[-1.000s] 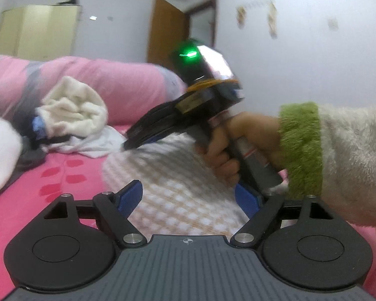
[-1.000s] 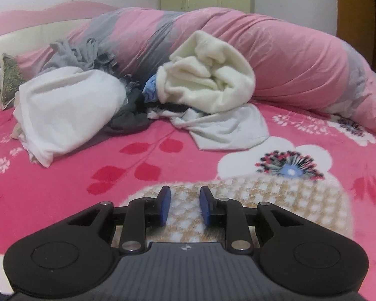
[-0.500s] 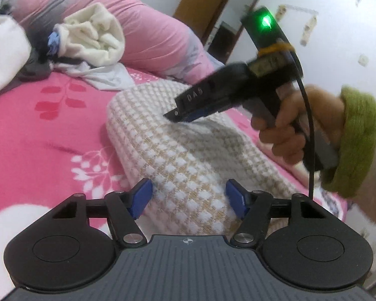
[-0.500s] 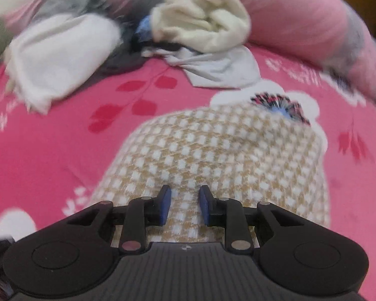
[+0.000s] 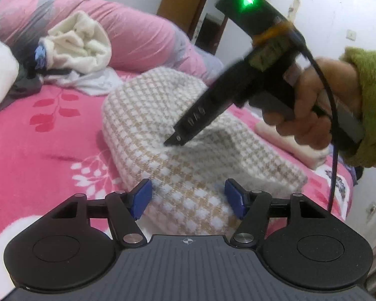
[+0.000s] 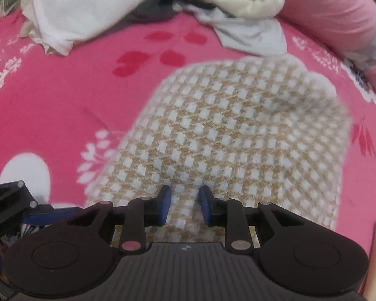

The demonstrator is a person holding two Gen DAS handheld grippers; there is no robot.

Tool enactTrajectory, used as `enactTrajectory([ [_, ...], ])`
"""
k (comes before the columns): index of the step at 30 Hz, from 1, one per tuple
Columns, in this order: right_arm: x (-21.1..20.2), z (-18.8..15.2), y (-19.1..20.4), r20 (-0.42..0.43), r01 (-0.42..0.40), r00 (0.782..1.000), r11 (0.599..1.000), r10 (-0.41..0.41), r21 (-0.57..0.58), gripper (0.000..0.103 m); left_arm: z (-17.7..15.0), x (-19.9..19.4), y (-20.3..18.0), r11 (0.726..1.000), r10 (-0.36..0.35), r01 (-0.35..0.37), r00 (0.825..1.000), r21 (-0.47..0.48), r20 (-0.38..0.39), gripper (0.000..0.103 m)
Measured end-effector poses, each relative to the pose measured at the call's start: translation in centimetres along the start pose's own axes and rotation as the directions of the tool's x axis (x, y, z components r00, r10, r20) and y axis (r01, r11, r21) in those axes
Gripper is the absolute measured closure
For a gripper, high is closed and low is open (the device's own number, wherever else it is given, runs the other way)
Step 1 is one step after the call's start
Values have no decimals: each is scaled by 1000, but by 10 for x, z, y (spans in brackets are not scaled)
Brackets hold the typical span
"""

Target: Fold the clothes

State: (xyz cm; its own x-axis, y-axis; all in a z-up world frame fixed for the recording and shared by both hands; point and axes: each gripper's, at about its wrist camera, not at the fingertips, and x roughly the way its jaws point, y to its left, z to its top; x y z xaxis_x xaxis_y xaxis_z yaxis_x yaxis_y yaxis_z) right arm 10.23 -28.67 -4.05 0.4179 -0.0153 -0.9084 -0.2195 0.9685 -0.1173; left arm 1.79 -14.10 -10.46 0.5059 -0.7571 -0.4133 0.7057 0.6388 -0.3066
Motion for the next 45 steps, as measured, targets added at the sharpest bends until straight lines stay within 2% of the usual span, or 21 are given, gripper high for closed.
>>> enactTrajectory([
  [3, -12, 0, 3, -7, 21, 1000, 1000, -21, -11, 76, 0, -4, -2, 999, -10, 9, 1000, 34, 8, 39],
  [6, -50, 6, 8, 16, -56, 998, 998, 56, -9, 76, -1, -7, -5, 998, -8, 8, 1000, 65, 11, 39],
  [8, -60, 3, 16, 13, -67, 998, 997, 68, -43, 76, -2, -7, -4, 999, -16, 15, 1000, 46, 12, 39],
  [10, -39, -6, 20, -37, -65, 997, 996, 63, -57, 76, -4, -7, -5, 999, -17, 17, 1000, 44, 12, 39],
  [12, -17, -16, 18, -35, -58, 998, 997, 56, -52, 75, -5, -5, -7, 999, -23, 24, 1000, 48, -9, 39],
  [14, -3, -22, 15, -36, -54, 998, 998, 53, -28, 75, -6, -15, -7, 998, -24, 22, 1000, 60, 20, 38],
  [18, -33, -22, 21, -23, -27, 999, 999, 26, -44, 74, 1, -41, 5, 999, -52, 52, 998, -7, 32, 32],
  [21, -77, -21, 33, 39, -94, 994, 993, 98, -77, 75, -1, -65, 19, 998, -40, 42, 998, -38, 56, 31],
  [22, -84, -24, 38, 37, -111, 993, 989, 115, -98, 75, -2, -73, 25, 998, -27, 30, 998, -58, 59, 31],
  [24, -82, -37, 50, -7, -136, 991, 978, 137, -155, 75, -6, -80, 37, 996, 5, -1, 999, -94, 43, 31],
  [26, -45, -60, 57, -106, -123, 989, 976, 105, -180, 75, -10, -83, 46, 992, 32, -29, 999, -124, 27, 32],
  [27, -30, -68, 55, -119, -122, 988, 980, 103, -158, 75, -12, -82, 49, 990, 43, -40, 999, -137, 20, 32],
  [30, -20, -72, 37, -96, -166, 982, 986, 162, -31, 74, -12, -77, 47, 989, 43, -43, 999, -143, 2, 32],
  [34, -40, -77, 38, -56, -143, 988, 989, 141, -33, 74, -14, -72, 40, 991, 42, -43, 999, -124, -17, 33],
  [37, -77, -67, 36, 30, -134, 990, 991, 135, -26, 74, -10, -67, 29, 995, 42, -41, 999, -88, 5, 37],
  [39, -101, -68, 30, 75, -96, 992, 994, 100, -44, 75, -5, -64, 21, 998, 42, -40, 999, -57, 34, 49],
  [40, -102, -68, 26, 76, -82, 993, 995, 86, -47, 75, -2, -62, 17, 998, 41, -39, 998, -42, 48, 52],
  [42, -97, -72, 15, 54, -46, 997, 997, 49, -54, 76, 3, -59, 9, 999, 40, -39, 996, -11, 76, 63],
  [43, -87, -78, 10, 23, -26, 999, 998, 27, -55, 77, 6, -54, 3, 999, 32, -33, 996, 15, 81, 65],
  [45, -44, -101, 2, -77, 45, 996, 997, -50, -60, 78, 8, -37, -12, 996, 16, -21, 998, 83, 55, 69],
])
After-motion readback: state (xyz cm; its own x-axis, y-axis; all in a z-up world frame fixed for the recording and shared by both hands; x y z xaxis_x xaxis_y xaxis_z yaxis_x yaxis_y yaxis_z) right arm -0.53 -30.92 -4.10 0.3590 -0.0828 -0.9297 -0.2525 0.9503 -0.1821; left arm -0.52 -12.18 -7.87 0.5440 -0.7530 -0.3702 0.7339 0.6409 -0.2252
